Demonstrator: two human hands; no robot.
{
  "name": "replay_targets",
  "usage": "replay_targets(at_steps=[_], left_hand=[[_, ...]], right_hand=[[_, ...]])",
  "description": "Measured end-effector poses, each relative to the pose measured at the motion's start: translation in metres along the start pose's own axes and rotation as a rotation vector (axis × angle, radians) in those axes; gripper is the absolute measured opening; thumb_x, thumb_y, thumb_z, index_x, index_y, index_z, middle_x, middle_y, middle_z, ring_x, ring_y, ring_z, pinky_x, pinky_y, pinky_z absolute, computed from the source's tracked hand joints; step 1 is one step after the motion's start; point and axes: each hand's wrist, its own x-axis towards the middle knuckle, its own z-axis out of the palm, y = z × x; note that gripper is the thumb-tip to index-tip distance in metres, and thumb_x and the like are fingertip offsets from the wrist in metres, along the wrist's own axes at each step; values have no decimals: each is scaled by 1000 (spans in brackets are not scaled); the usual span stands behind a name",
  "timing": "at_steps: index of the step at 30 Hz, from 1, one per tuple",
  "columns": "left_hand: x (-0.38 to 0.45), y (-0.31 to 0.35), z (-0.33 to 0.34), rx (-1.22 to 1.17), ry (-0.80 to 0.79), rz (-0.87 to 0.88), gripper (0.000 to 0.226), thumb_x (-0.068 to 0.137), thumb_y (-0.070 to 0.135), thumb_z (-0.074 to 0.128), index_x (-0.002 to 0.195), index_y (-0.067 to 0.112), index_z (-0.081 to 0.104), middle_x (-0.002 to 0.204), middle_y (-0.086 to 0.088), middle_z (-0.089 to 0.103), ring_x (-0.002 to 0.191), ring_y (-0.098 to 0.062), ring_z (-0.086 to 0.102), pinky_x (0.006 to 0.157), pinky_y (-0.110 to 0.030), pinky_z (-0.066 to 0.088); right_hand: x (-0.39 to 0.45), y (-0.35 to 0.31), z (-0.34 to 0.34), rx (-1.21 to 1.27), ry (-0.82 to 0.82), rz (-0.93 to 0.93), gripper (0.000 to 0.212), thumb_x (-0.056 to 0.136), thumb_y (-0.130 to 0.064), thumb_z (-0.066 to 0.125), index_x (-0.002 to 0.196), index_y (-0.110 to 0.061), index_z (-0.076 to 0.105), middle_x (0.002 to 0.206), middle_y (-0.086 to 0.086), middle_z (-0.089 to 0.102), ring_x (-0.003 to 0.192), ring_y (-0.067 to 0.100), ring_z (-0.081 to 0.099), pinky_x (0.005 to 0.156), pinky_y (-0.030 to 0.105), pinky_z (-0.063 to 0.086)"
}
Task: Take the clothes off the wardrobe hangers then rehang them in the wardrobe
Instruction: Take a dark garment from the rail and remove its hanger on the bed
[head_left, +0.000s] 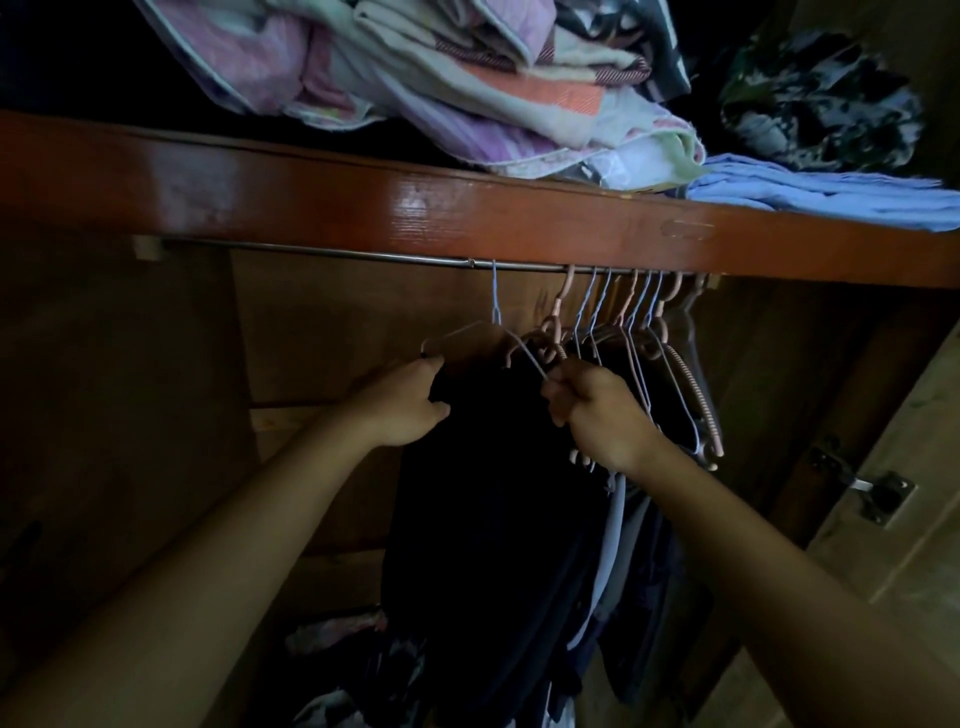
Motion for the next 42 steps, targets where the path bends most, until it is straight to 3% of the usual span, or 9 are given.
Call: replay_targets(at_steps=[5,10,13,19,24,29,34,39,42], left_hand=[[8,2,12,-34,68,-58,79,97,36,58,157,17,10,162,-6,22,147,-25,24,117,-33,23],[7,6,29,-109,54,-26,61,103,27,46,156,14,17,160,-11,25,147,-27,25,119,-34,22],[1,15,36,-182,32,79,23,105,18,42,118,14,60,118,-6,62,114,-20,56,89,-26,42],[-25,62,36,-401,-39,334,20,99,7,53,81,9,63,60,6,51,54,0,45,55,-20,35],[-46,127,39,-525,-113,518,12,95,8,60,84,4,62,64,-4,64,55,0,54,56,-11,40],[-58,195,47,-628,-88,594,17,90,10,69,78,12,57,49,2,54,44,-10,43,42,-20,37],[-84,266,63,-750,-182,706,16,74,23,77,72,22,61,56,-6,62,49,-7,51,51,-16,41],[-107,322,89,-834,-208,808,19,78,7,78,71,19,65,56,-3,62,51,-6,51,53,-11,40],[-122,356,112,-874,-295,862,18,77,3,78,70,13,64,57,-3,62,51,-4,51,52,-11,39]], right_hand=[[-34,5,-17,22,-64,-53,20,102,-8,48,84,-7,56,64,7,57,59,24,57,65,38,48],[-67,13,-38,-23,-97,-100,25,103,-8,47,82,-14,58,64,-8,58,64,5,56,67,22,43],[-87,17,-57,-67,-77,-111,23,104,-13,48,83,-16,58,67,-4,57,67,14,55,73,41,46],[-142,26,-107,-108,-6,-64,18,100,-20,50,85,-19,59,66,-1,58,65,15,55,71,44,46],[-201,24,-159,-133,124,4,21,94,-36,57,79,-22,59,61,-4,57,57,6,53,57,25,42],[-258,14,-203,-275,204,79,16,99,-27,58,84,-23,61,64,-6,60,60,7,57,62,30,45],[-327,-1,-236,-452,280,230,17,98,-21,57,81,-23,61,70,-10,67,65,10,59,67,30,47],[-392,-26,-258,-535,376,316,25,98,-28,56,74,-23,57,65,-7,63,59,7,55,58,17,39],[-431,-35,-270,-569,372,415,30,100,-27,53,69,-26,52,63,-4,61,59,8,56,60,26,44]])
